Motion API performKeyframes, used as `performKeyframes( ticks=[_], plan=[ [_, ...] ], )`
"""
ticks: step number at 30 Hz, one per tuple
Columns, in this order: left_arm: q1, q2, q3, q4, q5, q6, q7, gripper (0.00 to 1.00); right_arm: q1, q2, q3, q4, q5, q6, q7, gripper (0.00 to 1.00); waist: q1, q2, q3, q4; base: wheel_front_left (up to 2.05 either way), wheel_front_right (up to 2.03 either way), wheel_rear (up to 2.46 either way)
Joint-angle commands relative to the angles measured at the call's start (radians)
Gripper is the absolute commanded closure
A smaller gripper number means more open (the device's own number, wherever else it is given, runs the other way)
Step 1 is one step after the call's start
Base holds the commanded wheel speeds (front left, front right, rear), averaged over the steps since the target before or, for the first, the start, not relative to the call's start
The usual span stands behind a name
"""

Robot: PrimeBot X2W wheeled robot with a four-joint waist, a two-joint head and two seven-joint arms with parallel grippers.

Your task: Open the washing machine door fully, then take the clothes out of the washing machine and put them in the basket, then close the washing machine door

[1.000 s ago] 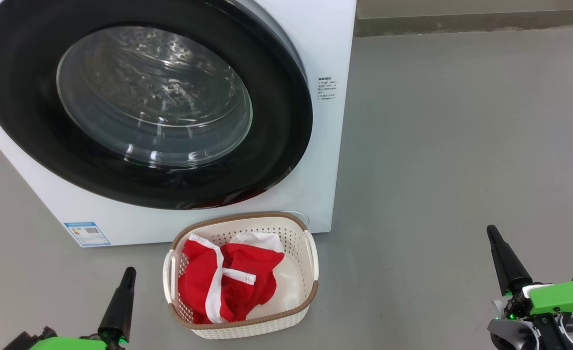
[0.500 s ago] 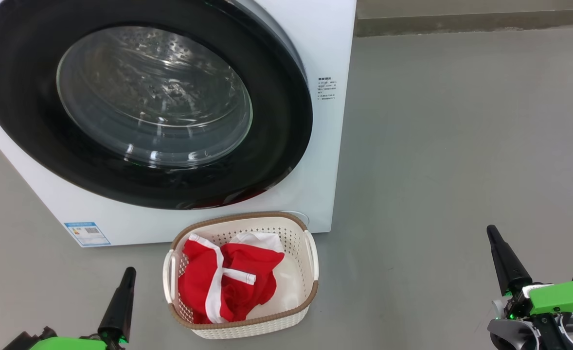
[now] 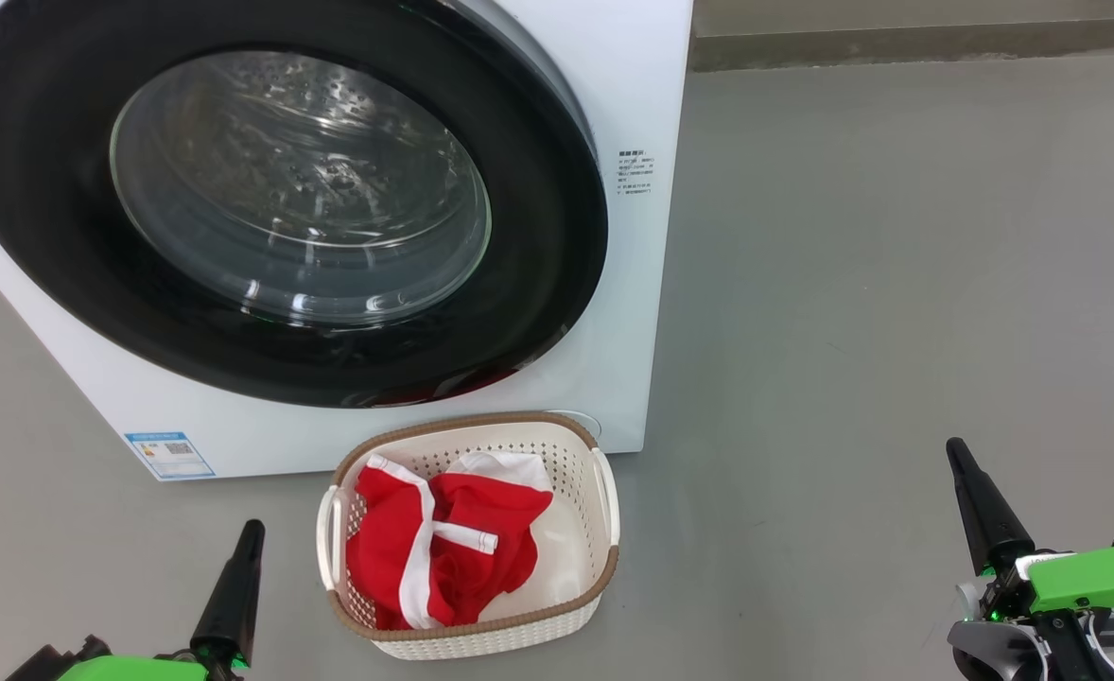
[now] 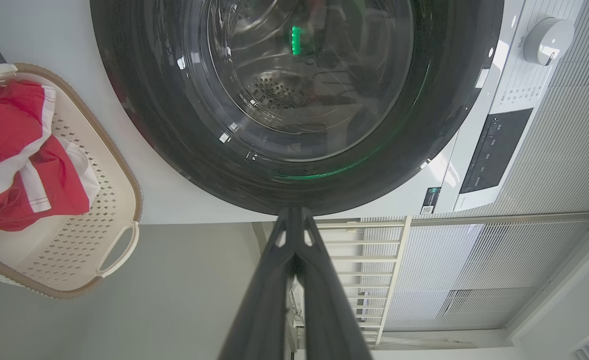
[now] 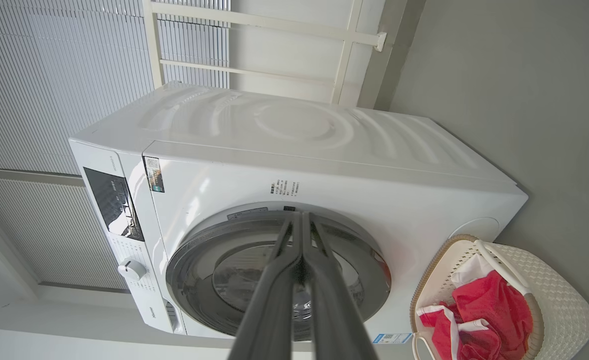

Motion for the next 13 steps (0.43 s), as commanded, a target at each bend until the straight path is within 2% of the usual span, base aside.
performKeyframes(
  ticks=[1, 13],
  plan=[
    [-0.041, 0.007, 0.038, -0.02, -0.005, -0.007, 0.005, 1.0, -0.042, -0.004, 0.012, -0.024, 0.0, -0.001, 0.005, 1.0, 0.0, 0.0, 0.0, 0.0, 0.0, 0.0, 0.0],
    [-0.041, 0.007, 0.038, -0.02, -0.005, -0.007, 0.006, 1.0, -0.042, -0.004, 0.011, -0.024, 0.0, -0.001, 0.006, 1.0, 0.0, 0.0, 0.0, 0.0, 0.0, 0.0, 0.0]
  ],
)
